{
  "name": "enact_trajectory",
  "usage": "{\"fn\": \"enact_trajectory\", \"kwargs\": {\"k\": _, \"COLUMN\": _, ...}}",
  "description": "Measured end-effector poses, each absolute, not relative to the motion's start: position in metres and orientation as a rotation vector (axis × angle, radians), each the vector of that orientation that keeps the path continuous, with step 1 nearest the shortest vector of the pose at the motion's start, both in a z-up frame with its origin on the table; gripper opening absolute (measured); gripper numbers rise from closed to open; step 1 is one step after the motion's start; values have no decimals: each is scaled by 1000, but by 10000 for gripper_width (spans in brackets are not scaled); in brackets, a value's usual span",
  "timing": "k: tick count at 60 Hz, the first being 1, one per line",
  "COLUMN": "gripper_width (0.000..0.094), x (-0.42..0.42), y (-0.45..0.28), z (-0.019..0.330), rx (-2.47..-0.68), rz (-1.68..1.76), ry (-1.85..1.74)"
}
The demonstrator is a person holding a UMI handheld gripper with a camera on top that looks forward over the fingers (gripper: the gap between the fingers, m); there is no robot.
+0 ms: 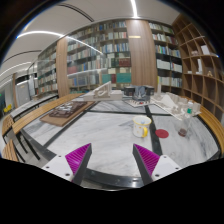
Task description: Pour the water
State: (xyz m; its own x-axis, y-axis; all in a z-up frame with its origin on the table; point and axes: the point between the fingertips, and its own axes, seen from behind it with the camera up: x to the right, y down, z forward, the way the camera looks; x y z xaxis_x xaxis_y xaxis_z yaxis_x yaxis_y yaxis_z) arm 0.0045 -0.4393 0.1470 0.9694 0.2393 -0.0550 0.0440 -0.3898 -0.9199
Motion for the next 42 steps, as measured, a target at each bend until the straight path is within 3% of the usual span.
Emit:
{"fn": "enact_trajectory", "kwargs": {"k": 17, "gripper_width": 851, "x": 162, "y": -409, "z": 77, "rx": -2027, "rz": -5, "ry": -16}}
{"fn": "enact_trajectory", "kwargs": {"k": 42, "gripper_width": 849, "x": 358, "y": -266, "z": 94, "rx": -1858, "rz": -233, "ry": 154}}
